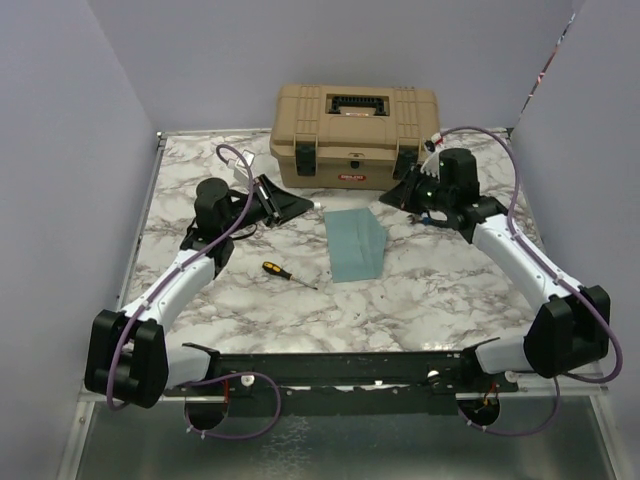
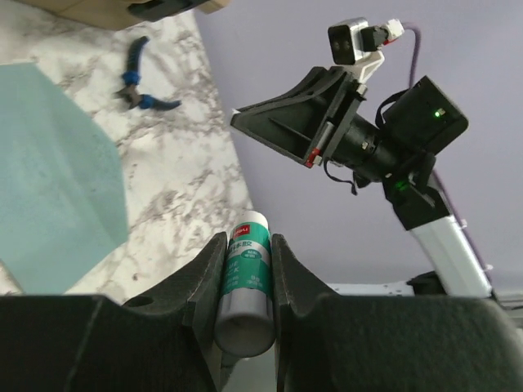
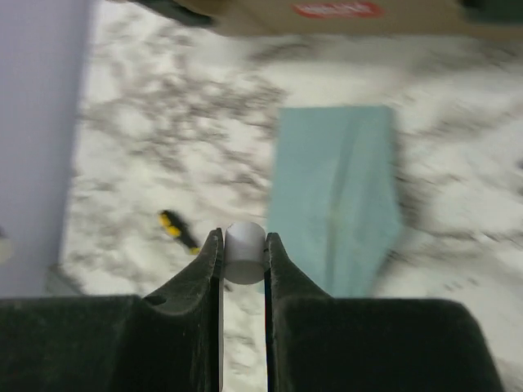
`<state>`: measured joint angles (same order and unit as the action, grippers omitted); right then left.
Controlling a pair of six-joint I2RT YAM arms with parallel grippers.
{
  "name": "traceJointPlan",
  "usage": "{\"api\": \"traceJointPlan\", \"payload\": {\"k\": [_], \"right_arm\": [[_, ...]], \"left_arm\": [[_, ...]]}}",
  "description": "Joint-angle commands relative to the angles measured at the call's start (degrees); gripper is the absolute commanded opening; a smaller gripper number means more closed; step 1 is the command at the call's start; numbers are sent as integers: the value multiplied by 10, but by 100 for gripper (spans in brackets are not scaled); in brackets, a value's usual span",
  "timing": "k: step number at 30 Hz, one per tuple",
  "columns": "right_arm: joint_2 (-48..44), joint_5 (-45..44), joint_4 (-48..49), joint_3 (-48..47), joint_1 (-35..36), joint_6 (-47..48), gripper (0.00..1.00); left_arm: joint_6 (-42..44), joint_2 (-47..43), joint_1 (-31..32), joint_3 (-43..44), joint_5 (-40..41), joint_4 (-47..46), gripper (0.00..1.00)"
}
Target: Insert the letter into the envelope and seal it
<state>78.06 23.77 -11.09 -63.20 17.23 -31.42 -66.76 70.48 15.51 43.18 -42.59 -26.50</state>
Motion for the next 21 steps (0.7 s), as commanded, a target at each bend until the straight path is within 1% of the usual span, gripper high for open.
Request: {"api": "traceJointPlan", "payload": {"k": [1,3,5,10,17,19,21], "right_arm": [[46,-249,-203,5,-3,103,1],[64,-282,-211,17,-3,112,3],[85,-292,-215,21,-3,124,7],[147,-325,-224,20,-4,140,11],[200,-320,-203,26,-10,152,19],[208,-323,-204,25,-10,152,26],[214,-322,-208,24,-10,151,41]], "left_arm": [[133,16,15,43,18,140,0],[174,25,25,61,36,192,0],[197,32,34,68,44,212,0],[221,47,58,76,63,237,0],[238,64,78,85,79,258,0],[240,64,80,86,82,260,0],[242,65,83,87,86,261,0]]}}
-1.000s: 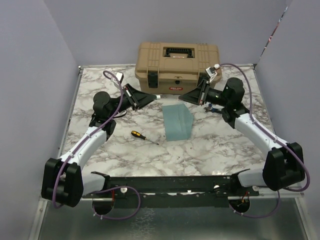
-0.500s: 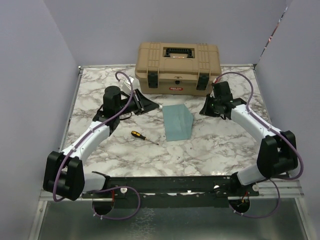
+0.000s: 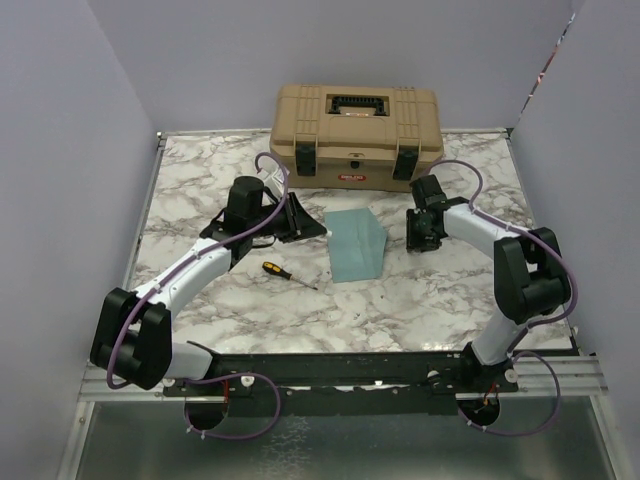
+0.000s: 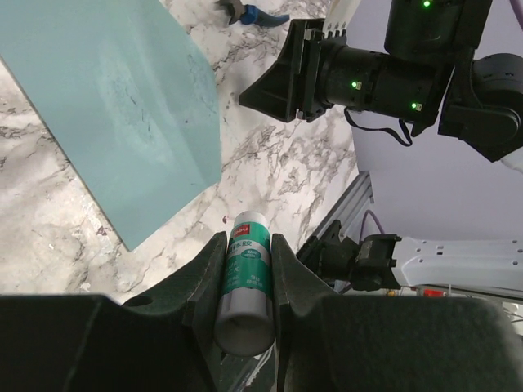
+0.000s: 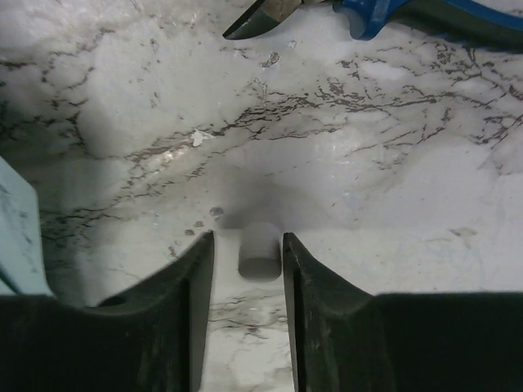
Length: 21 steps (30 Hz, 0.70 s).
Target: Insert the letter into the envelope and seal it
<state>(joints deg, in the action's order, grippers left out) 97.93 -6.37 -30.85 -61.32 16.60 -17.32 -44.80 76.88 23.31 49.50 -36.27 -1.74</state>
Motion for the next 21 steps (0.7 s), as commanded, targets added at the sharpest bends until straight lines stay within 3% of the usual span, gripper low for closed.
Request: {"api": "traceJointPlan", "payload": {"k": [1,8,15,18,21], "right_arm": [[17,-21,-11,4,-3,8,47],[5,5,-17,-9,-3,5,55],[-93,27,-51,-44,-3,-3,58],[-179,155,-6,-41,-3,20,58],[-261,368,125,-2,8,38,64]], "left_arm": [[22,2,6,25,23,14,0],[24,6,11,30,25,16,0],[35,8,21,35,19,16,0],[46,11,28,41,7,16,0],[57,19,36,53,-14,16,0]]}}
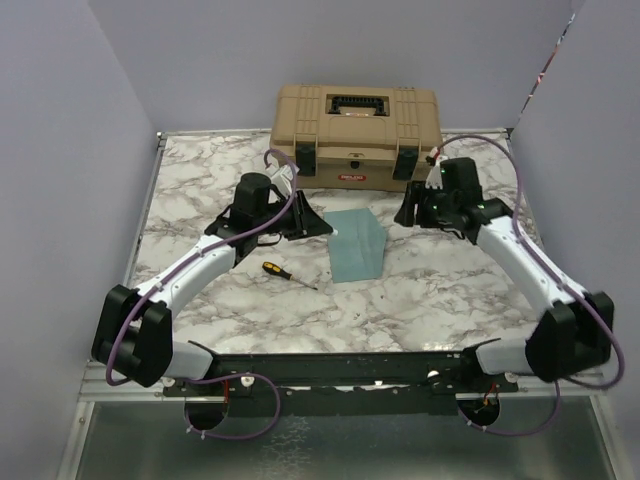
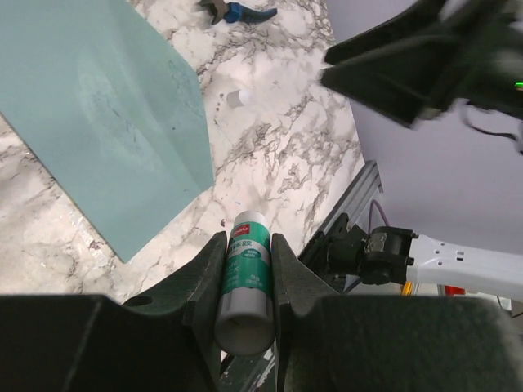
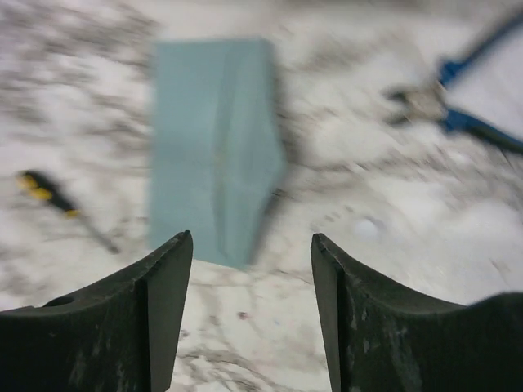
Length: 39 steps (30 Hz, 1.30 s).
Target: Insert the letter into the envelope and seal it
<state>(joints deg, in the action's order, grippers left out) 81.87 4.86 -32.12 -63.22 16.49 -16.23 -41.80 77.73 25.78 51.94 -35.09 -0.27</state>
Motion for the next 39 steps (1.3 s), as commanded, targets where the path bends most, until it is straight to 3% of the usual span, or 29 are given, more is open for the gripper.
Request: {"api": "traceJointPlan", "payload": {"k": [1,5,9,15,24,29,35,39], "right_arm": [[-122,316,172,31,14,31,67],[-170,446,292,75,41,53,76],[-165,466,282,68,75,111,78],[-131,423,219,39,147,216,77],[-83,345,196,31,182,263,72],[-76,333,187,22,194,280,63],[-75,315,188,19,203,285,39],[-73,299,181,18,211,290,30]], "left_arm": [[29,14,13,32,-35,2,0],[29,36,18,47,-102,2,0],[27,38,22,51,-135,2,0],[24,33,26,56,-153,2,0],[39,5,28,53,-176,2,0],[36,0,28,53,-176,-2,0],[27,-1,28,51,-175,-13,0],[9,-7,28,46,-174,-36,4]]}}
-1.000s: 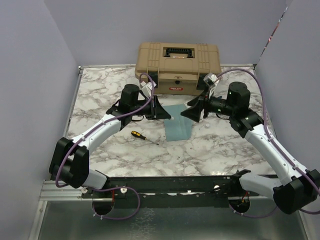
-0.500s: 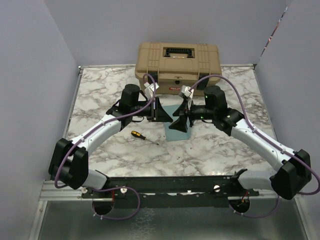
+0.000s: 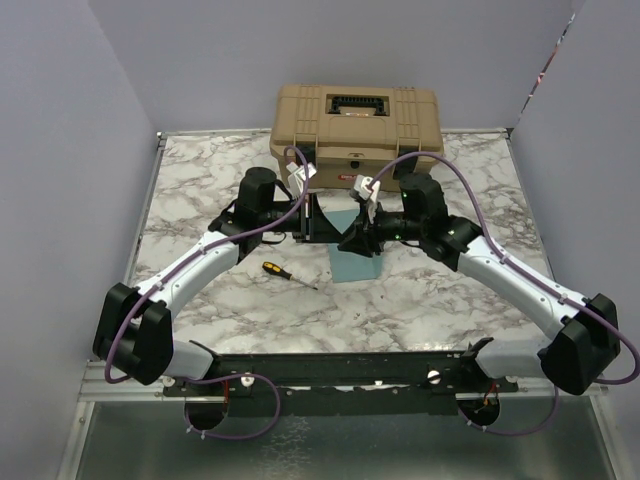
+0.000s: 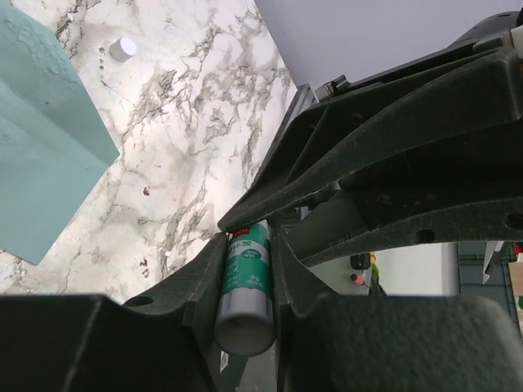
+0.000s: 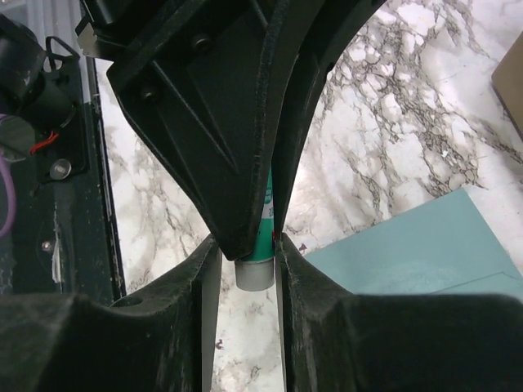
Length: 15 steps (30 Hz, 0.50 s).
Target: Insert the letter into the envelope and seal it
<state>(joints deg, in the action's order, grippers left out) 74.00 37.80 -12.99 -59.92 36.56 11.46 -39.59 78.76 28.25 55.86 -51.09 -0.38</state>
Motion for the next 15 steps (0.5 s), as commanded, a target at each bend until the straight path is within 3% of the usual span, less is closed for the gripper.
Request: {"api": "traceJointPlan", "payload": {"k": [1,7,15], "right_arm": [[5,-35,-11,-14,12,14,29],[-8,-67,22,10,15,8,33],[-36,-94,50,35,14,9,38]], "left_arm": [[-21,-19,3,3,-11,-49,5],[-118,-17,2,-32,-22,-174,4],[-127,-22,2,-36,-20,-181,2]]}}
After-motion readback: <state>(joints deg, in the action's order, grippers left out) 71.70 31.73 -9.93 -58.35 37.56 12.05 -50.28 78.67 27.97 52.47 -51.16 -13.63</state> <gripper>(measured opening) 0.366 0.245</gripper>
